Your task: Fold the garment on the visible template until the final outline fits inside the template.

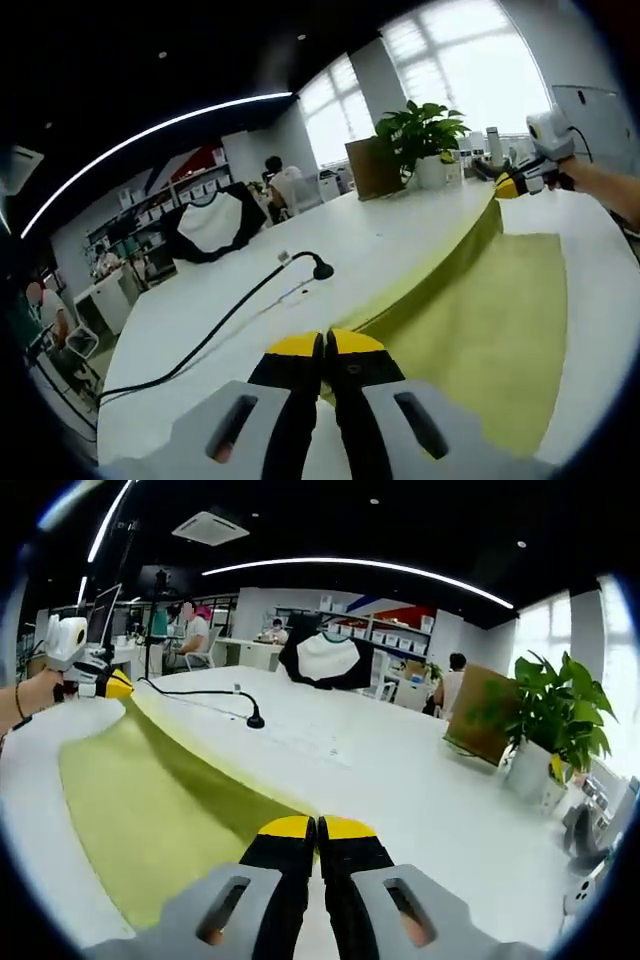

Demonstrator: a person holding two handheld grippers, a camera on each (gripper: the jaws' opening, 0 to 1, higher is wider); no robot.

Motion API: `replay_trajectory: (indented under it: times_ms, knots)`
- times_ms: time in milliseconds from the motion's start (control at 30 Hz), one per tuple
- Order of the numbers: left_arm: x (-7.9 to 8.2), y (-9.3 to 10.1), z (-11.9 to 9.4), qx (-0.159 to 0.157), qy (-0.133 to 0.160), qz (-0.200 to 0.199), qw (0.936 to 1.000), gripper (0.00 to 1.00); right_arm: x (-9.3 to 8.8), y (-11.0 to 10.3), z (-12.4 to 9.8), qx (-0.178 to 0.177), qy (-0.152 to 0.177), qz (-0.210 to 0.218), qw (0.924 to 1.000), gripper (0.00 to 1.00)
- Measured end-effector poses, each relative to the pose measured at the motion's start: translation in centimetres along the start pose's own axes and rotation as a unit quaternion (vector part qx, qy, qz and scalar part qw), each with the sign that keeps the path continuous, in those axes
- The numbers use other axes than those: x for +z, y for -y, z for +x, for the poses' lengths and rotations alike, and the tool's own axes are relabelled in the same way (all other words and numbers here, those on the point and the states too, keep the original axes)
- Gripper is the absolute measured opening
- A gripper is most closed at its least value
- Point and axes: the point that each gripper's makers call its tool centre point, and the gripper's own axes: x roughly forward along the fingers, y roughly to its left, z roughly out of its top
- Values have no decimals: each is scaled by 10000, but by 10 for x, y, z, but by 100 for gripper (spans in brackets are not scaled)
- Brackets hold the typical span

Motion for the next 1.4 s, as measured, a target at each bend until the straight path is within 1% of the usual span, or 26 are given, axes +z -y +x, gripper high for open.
replay_trajectory:
  times_ms: [67,133,267,367,533,733,933,1000,1033,1067,1100,1133,1200,1233,1267,1300,1333,1400]
  knots:
    - [-10,0,8,3,-148,-4,9999,3,-8,-1,9,9,-197,-126,9997,0]
    - [-15,1,12,16,-212,18,9998,3,-14,0,17,5,-285,-220,9993,0]
    - [-32,2,22,7,-401,28,9992,3,-25,-1,26,40,-461,-248,9986,0]
    - [-46,3,28,-14,-539,-30,9985,3,-36,-3,34,40,-626,-464,9969,0]
    - [-57,3,33,-14,-626,-111,9980,2,-49,-3,44,69,-768,-685,9947,0]
    - [-66,2,38,-19,-773,25,9970,2,-60,-3,52,66,-914,-883,9919,0]
    - [-70,4,40,9,-846,99,9964,2,-61,-2,56,61,-965,-984,9904,0]
    - [-70,5,40,27,-848,215,9962,2,-61,-3,55,82,-975,-1015,9900,0]
    - [-69,6,40,18,-854,294,9959,2,-61,-4,55,153,-981,-1074,9892,0]
    - [-66,8,40,-43,-820,464,9955,3,-59,-5,56,235,-958,-1209,9878,0]
    - [-64,9,41,-91,-771,518,9956,3,-59,-4,56,266,-925,-1316,9866,1]
    - [-63,10,40,-175,-755,583,9953,4,-59,-2,55,245,-898,-1264,9876,3]
    - [-62,9,37,-194,-733,679,9948,9,-52,5,55,178,-684,-1289,9891,11]
    - [-60,5,35,-167,-688,820,9941,14,-48,9,54,128,-552,-1278,9902,14]
    - [-59,4,33,-199,-649,877,9938,19,-44,11,53,118,-423,-1259,9911,16]
    - [-58,0,30,-218,-620,878,9940,22,-43,14,51,164,-354,-1226,9917,18]
    - [-59,-3,28,-253,-603,879,9940,24,-44,16,50,192,-366,-1191,9920,18]
    - [-59,-5,24,-327,-570,909,9937,25,-44,20,50,248,-329,-1124,9928,20]
